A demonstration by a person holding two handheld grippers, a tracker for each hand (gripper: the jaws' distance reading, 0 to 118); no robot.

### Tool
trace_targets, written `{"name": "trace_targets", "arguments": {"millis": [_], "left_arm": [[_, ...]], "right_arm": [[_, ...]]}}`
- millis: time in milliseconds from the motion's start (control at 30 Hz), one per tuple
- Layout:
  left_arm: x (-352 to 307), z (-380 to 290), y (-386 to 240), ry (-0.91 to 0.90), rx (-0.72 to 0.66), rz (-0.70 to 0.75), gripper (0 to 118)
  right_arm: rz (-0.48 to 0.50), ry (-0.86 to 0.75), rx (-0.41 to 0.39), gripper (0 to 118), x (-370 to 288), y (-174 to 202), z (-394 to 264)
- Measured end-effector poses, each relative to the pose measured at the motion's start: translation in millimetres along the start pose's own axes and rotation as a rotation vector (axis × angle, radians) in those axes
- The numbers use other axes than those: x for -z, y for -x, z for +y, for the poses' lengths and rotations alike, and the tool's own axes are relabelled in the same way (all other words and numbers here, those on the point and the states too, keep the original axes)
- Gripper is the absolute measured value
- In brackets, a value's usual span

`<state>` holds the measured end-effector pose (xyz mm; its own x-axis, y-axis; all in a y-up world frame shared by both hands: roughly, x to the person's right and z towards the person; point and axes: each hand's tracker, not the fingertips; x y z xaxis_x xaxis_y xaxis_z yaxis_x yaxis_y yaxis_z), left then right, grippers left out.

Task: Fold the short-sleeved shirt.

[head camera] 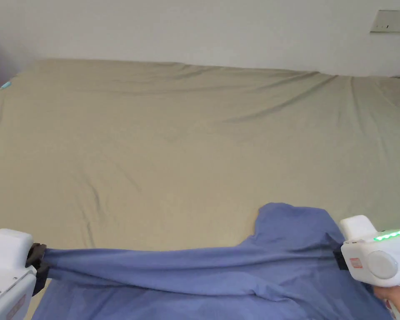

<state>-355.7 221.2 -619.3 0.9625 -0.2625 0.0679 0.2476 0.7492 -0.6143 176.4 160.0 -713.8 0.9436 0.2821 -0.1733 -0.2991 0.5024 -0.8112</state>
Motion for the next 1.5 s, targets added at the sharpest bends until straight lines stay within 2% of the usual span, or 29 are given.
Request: {"name": "trace_targets", "arguments": {"millis": [67, 100, 200, 233, 267, 367, 433, 767, 900, 1033, 1100, 1300, 1500], "left_arm": [[-6, 7, 7, -0.046, -0.019, 0.013, 2], [-13, 14, 11, -0.074, -0.03, 0.023, 2], [-38, 34, 20, -0.155, -0.013, 0.045, 2], [-48, 42, 24, -0.181, 0.001, 0.058, 2], [-58, 50, 29, -0.21, 0.006, 0.072, 2], [-94, 73, 42, -0.306, -0.008, 0.112, 2], [-120, 88, 54, -0.379, -0.028, 0.151, 2], [-240, 142, 88, -0.673, -0.077, 0.258, 2], [-272, 159, 100, -0.744, -0.118, 0.262, 2], [-292, 185, 108, -0.792, -0.114, 0.285, 2], [-297, 200, 112, -0.802, -0.114, 0.285, 2], [-285, 257, 122, -0.809, -0.095, 0.292, 2], [-250, 316, 125, -0.764, -0.082, 0.287, 2]], "right_arm": [[0.016, -0.065, 0.085, 6, -31, -13, 6], [0.024, -0.088, 0.103, 6, -50, -18, 9], [-0.059, -0.187, 0.015, 6, -110, -24, 13], [-0.066, -0.231, 0.01, 6, -135, -28, 12], [-0.065, -0.275, 0.025, 6, -157, -35, 14], [-0.062, -0.405, 0.134, 6, -224, -51, 13], [-0.076, -0.496, 0.162, 6, -265, -60, 10], [-0.176, -0.842, 0.219, 6, -425, -65, 9], [-0.191, -0.921, 0.246, 6, -463, -73, 21], [-0.235, -0.979, 0.23, 6, -490, -71, 42], [-0.241, -0.99, 0.231, 6, -489, -89, 54], [-0.288, -1.004, 0.23, 6, -482, -119, 102], [-0.309, -0.997, 0.23, 6, -467, -131, 148]]}}
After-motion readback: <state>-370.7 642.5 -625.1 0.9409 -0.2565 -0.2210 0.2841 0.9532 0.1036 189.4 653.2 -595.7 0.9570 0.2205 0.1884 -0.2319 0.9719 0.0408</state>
